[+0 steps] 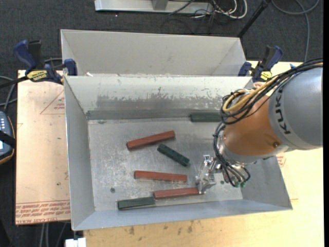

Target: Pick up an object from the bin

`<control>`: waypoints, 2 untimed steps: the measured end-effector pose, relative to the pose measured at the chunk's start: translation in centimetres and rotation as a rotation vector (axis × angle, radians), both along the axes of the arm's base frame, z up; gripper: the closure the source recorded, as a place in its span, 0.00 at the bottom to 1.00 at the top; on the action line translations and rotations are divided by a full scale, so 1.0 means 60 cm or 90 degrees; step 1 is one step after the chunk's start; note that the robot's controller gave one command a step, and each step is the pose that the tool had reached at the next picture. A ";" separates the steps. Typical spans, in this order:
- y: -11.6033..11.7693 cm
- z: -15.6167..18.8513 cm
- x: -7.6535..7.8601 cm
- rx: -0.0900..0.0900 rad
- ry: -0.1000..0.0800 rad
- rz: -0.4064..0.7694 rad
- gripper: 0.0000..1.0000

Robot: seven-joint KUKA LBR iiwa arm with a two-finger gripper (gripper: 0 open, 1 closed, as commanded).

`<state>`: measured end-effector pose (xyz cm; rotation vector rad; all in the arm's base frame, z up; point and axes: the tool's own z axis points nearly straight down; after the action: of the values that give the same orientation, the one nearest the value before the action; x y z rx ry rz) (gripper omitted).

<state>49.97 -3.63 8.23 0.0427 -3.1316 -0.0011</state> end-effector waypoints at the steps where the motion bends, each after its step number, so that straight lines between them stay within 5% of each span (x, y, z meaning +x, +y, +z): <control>1: 0.000 0.000 0.000 0.000 -0.001 0.000 1.00; 2: -0.044 0.229 0.022 -0.001 -0.009 -0.001 1.00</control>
Offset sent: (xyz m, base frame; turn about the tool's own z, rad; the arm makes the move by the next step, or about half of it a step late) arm 0.0119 -0.0264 0.1368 0.0005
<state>51.30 -6.28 21.95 0.0395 -3.1458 0.0004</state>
